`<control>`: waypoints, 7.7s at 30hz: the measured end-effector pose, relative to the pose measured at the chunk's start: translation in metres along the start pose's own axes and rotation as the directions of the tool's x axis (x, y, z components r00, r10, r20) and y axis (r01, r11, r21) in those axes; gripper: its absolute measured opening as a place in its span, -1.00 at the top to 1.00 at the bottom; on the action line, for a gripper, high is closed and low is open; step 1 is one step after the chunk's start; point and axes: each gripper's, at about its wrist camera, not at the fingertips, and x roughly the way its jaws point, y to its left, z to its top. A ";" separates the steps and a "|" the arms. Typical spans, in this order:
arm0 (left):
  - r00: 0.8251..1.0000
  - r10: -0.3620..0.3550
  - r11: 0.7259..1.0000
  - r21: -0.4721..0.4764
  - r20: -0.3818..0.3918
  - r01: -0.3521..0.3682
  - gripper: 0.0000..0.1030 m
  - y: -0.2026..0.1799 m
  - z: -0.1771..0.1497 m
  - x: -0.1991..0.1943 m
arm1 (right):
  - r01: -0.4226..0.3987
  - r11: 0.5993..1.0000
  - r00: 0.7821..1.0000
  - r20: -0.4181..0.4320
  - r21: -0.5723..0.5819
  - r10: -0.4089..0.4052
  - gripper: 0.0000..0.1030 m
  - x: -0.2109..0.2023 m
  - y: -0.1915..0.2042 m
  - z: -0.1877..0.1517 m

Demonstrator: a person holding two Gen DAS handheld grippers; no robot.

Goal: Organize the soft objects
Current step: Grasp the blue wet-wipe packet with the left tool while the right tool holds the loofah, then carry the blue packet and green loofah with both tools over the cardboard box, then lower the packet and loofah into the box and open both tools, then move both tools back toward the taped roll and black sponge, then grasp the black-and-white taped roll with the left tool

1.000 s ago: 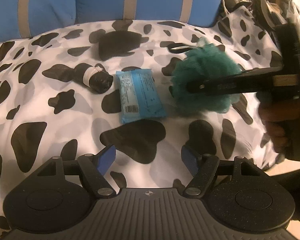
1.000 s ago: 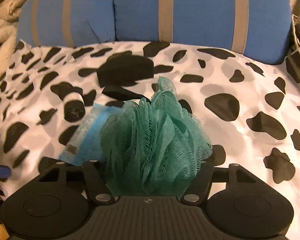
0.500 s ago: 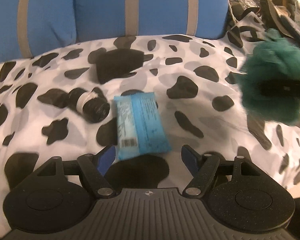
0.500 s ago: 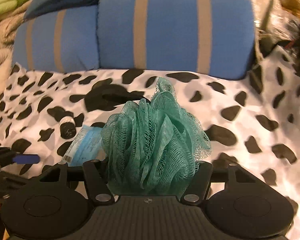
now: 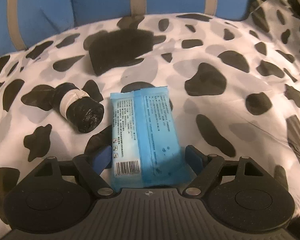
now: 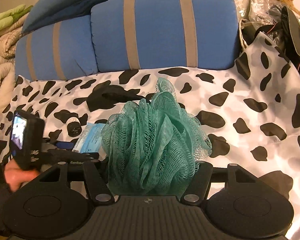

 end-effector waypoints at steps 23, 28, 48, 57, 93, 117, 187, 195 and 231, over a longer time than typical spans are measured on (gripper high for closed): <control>0.996 -0.060 0.996 -0.063 0.067 0.065 -0.14 0.024 0.010 -0.033 | 0.028 0.999 1.000 -0.013 0.039 -0.027 -0.28 0.013 0.003 0.010; 0.991 -0.079 0.994 -0.071 0.111 0.087 -0.14 0.032 0.001 -0.053 | 0.008 1.000 0.999 -0.036 -0.002 -0.008 -0.28 0.022 0.018 0.011; 0.971 -0.182 0.982 -0.023 0.157 0.188 -0.14 0.053 -0.051 -0.132 | -0.089 0.987 0.990 -0.121 -0.133 0.073 -0.28 0.025 0.082 -0.026; 0.968 -0.220 0.975 -0.009 0.124 0.222 -0.14 0.046 -0.097 -0.162 | -0.122 0.978 0.985 -0.143 -0.170 0.098 -0.28 -0.002 0.097 -0.059; 0.969 -0.180 0.984 -0.030 -0.166 0.178 -0.15 0.016 -0.189 -0.179 | -0.179 0.954 0.888 -0.456 -0.239 0.053 -0.32 -0.029 0.139 -0.167; 0.950 -0.185 0.983 -0.055 -0.253 0.177 -0.21 0.016 -0.190 -0.164 | -0.183 0.954 0.856 -0.515 -0.240 0.035 -0.47 -0.019 0.139 -0.170; 0.998 -0.058 0.991 -0.118 0.033 0.062 -0.52 0.059 -0.089 -0.157 | 0.043 0.956 0.999 -0.006 -0.289 -0.046 -1.00 -0.015 0.116 -0.080; 0.997 -0.058 0.992 -0.110 0.047 0.062 -0.52 0.063 -0.074 -0.136 | 0.037 0.946 0.999 0.006 -0.322 -0.037 -1.00 0.001 0.108 -0.065; 0.994 -0.099 0.917 -0.382 0.050 0.110 -0.51 0.132 0.033 0.012 | -0.025 0.931 1.000 -0.004 -0.365 0.025 -1.00 0.056 0.091 0.001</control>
